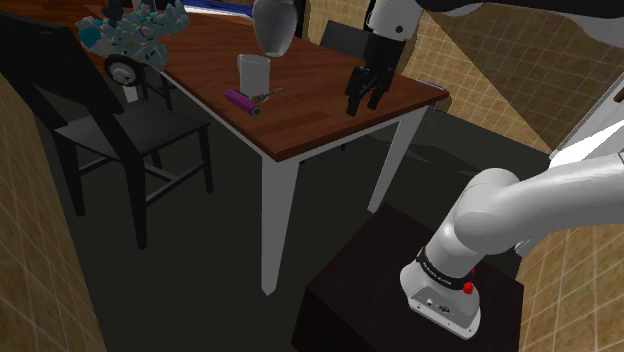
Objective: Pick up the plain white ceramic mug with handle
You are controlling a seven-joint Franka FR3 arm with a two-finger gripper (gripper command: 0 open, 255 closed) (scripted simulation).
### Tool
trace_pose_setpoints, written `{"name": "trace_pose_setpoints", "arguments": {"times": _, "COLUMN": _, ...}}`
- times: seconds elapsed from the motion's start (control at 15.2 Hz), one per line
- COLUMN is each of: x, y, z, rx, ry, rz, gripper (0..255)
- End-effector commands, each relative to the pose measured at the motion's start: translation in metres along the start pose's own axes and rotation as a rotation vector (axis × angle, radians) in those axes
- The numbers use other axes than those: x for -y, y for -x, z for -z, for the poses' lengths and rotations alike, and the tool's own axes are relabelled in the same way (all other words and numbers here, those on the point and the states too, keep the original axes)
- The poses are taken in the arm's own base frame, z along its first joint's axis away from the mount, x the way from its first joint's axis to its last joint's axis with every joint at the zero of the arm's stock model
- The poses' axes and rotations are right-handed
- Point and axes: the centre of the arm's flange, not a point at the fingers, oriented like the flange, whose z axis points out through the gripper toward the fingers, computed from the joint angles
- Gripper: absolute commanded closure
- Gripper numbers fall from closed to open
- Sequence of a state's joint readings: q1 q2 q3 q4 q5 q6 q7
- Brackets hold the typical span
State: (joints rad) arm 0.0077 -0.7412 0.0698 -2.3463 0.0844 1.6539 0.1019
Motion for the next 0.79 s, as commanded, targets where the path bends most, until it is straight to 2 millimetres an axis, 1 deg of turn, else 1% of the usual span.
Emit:
{"name": "trace_pose_setpoints", "arguments": {"times": 0.0, "x": 0.000, "y": 0.000, "z": 0.000, "rx": 0.000, "ry": 0.000, "rz": 0.000, "gripper": 0}}
{"name": "trace_pose_setpoints", "arguments": {"times": 0.73, "x": 0.052, "y": -0.136, "z": 0.016, "rx": 0.003, "ry": 0.017, "rz": 0.045, "gripper": 0}}
